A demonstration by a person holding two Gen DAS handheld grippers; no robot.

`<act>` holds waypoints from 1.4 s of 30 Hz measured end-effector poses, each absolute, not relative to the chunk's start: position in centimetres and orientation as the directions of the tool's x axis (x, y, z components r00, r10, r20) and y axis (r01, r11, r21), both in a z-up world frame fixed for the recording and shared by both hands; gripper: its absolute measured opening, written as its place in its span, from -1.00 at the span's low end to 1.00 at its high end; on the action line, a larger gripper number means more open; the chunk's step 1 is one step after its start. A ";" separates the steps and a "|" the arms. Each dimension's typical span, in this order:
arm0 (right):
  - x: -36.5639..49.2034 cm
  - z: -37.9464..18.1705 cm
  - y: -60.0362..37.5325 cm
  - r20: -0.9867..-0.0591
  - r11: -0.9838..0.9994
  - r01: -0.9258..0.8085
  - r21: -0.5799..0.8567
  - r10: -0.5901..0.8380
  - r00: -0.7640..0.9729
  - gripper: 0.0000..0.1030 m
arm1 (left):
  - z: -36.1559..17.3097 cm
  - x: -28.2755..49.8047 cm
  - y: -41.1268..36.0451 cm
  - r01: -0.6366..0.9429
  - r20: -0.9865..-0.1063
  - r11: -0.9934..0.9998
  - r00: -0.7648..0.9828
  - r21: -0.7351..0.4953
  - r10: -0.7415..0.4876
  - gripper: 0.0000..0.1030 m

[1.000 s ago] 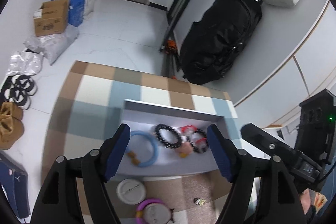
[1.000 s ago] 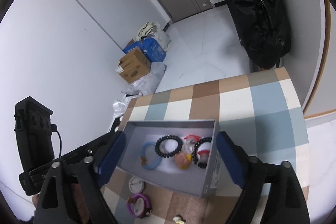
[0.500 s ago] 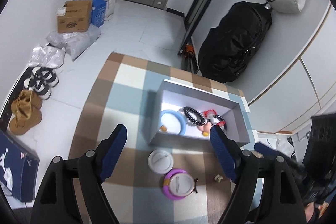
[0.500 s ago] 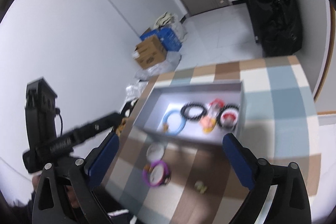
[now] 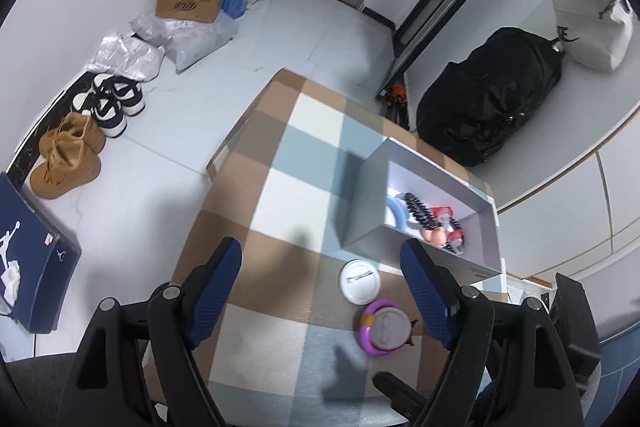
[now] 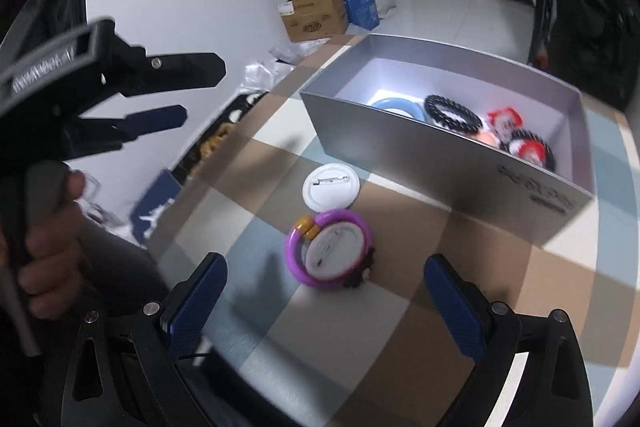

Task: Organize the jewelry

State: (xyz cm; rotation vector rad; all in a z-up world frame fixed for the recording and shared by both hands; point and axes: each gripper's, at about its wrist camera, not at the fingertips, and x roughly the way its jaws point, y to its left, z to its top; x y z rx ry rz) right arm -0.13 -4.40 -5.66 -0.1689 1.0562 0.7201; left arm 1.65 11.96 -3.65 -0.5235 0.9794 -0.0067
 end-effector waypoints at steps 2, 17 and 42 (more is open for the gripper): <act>-0.1 -6.4 -3.5 -0.855 0.761 -0.626 0.168 0.429 0.291 0.93 | -3.8 1.4 12.4 -0.229 -0.790 0.875 0.567 -0.426 -0.236 0.51; 2.1 -4.5 -7.2 -0.782 0.754 -0.547 0.364 0.566 0.259 0.02 | -4.5 1.7 12.4 -0.211 -0.799 0.866 0.528 -0.453 -0.289 0.51; 6.3 -6.4 -15.0 -0.575 0.597 -0.073 0.799 0.793 0.201 0.31 | -6.3 2.2 6.5 -0.047 -0.881 0.951 0.394 -0.305 -0.263 0.51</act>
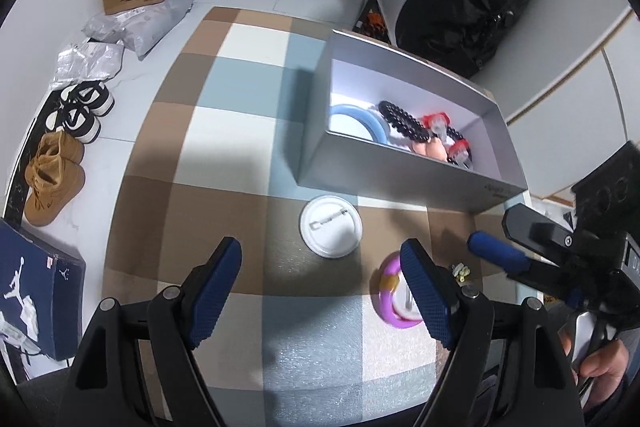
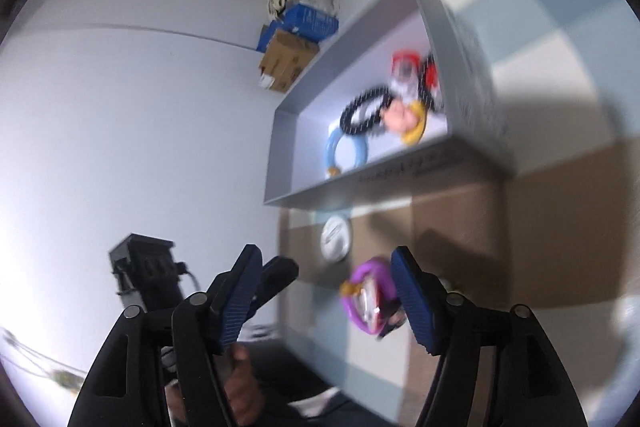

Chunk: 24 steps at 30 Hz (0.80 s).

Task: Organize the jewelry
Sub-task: 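Lift the purple ring with the right tool toward the grey box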

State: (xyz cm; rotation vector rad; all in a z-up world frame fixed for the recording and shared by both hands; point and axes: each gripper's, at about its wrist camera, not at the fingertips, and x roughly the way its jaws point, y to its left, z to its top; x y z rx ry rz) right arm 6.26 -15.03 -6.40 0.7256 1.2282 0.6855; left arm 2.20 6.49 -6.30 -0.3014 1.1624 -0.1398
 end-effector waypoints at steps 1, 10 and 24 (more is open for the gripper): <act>6.2 -6.1 -14.9 -0.589 0.613 -0.088 0.785 0.783 0.202 0.31 | -6.3 2.1 6.4 -0.042 -0.882 0.953 0.393 -0.301 -0.262 0.51; 2.9 -5.1 -11.5 -0.770 0.755 -0.351 0.553 0.625 0.130 0.00 | -6.5 1.9 6.1 -0.053 -0.893 0.965 0.396 -0.256 -0.215 0.51; 1.4 -3.9 -10.7 -0.837 0.816 -0.452 0.361 0.497 0.228 -0.95 | -7.2 2.1 5.9 -0.051 -0.902 0.957 0.352 -0.284 -0.249 0.51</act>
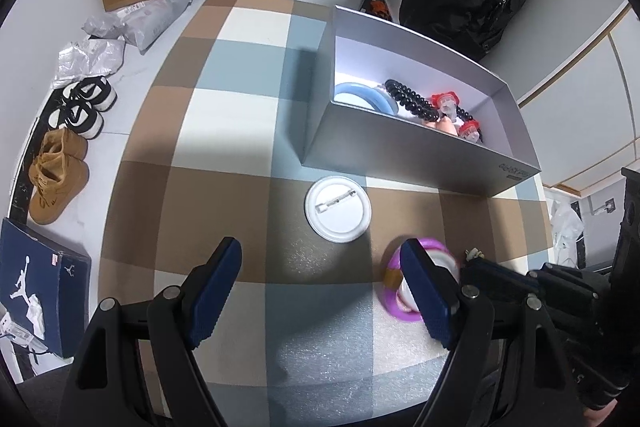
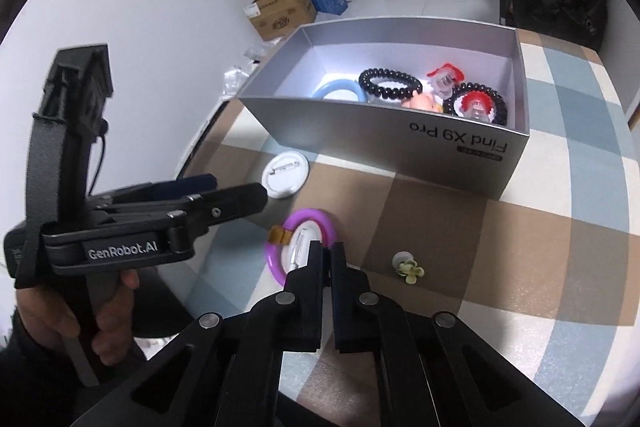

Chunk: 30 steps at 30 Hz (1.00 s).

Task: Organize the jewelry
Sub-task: 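Lift the purple ring with the right tool toward the grey box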

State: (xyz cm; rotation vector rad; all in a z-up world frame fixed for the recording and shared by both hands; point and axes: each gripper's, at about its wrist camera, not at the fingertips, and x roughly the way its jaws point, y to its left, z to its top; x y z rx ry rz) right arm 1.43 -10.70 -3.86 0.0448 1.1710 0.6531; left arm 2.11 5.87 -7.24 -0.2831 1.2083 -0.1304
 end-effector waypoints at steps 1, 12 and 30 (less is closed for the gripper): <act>1.3 -3.8 -10.9 -0.837 0.820 -0.445 0.359 0.494 0.236 -0.95 | -7.3 2.1 5.9 -0.049 -0.896 0.947 0.343 -0.316 -0.281 0.51; 0.5 0.3 -11.0 -0.751 0.829 -0.502 0.246 0.490 0.442 -0.95 | -7.7 2.3 6.8 -0.088 -0.843 0.878 0.341 -0.470 -0.416 0.51; 0.7 1.4 -13.3 -0.717 0.848 -0.484 0.215 0.474 0.511 -0.95 | -6.8 2.3 3.9 0.009 -0.867 0.933 0.365 -0.361 -0.339 0.51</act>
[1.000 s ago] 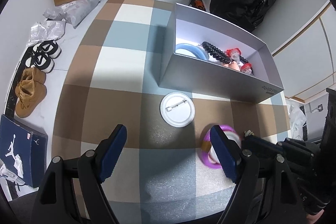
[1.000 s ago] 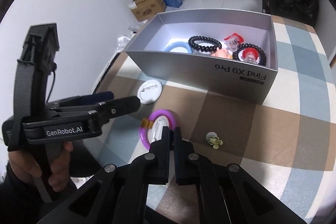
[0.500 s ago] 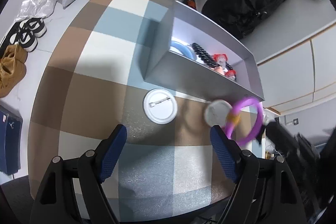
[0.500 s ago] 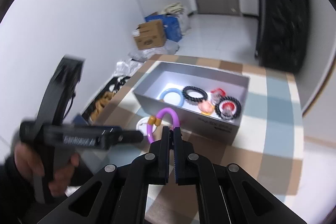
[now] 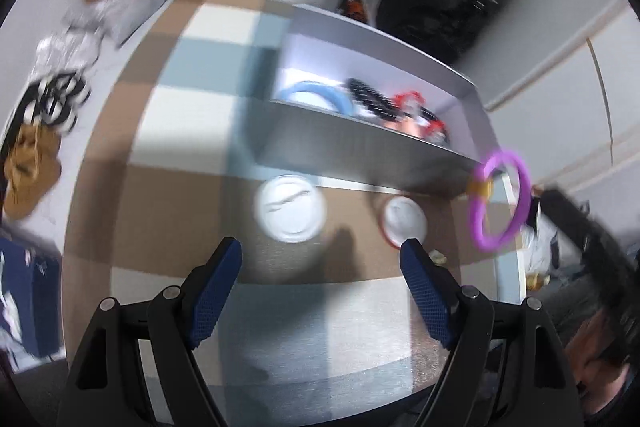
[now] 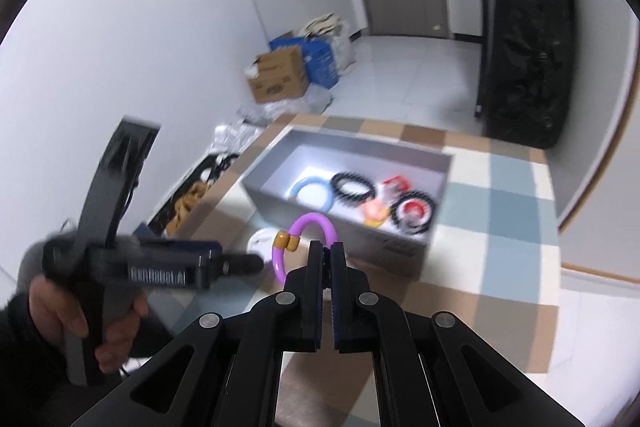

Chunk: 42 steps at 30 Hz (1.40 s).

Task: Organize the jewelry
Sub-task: 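Lift the purple ring with the right tool toward the grey box, then drop the purple ring into the box with the right tool while the left tool carries a white badge in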

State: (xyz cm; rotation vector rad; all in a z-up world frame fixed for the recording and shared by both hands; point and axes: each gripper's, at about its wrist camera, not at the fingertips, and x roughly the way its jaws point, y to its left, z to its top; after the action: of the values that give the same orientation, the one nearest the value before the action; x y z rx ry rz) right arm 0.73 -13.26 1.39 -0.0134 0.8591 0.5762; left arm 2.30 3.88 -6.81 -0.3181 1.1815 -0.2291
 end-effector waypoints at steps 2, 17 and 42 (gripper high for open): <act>1.0 2.0 -14.4 -0.704 0.859 -0.457 0.231 0.472 0.531 -0.95 | -6.4 2.1 2.1 0.079 -0.872 0.947 0.372 -0.312 -0.319 0.51; 2.2 3.3 -19.8 -0.658 0.872 -0.345 0.348 0.490 0.572 -0.95 | -7.8 3.7 -3.9 0.200 -0.913 0.970 0.354 -0.137 -0.202 0.24; 2.2 3.7 -20.0 -0.643 0.854 -0.340 0.395 0.521 0.562 -0.95 | -5.7 2.7 -1.2 0.113 -0.896 0.955 0.332 -0.273 -0.296 -0.27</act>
State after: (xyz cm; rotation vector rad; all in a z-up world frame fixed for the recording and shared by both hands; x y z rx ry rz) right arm 2.18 -20.01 3.66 0.2372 0.8313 0.5120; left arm 2.71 -1.17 -5.65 -0.1726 1.2047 -0.2688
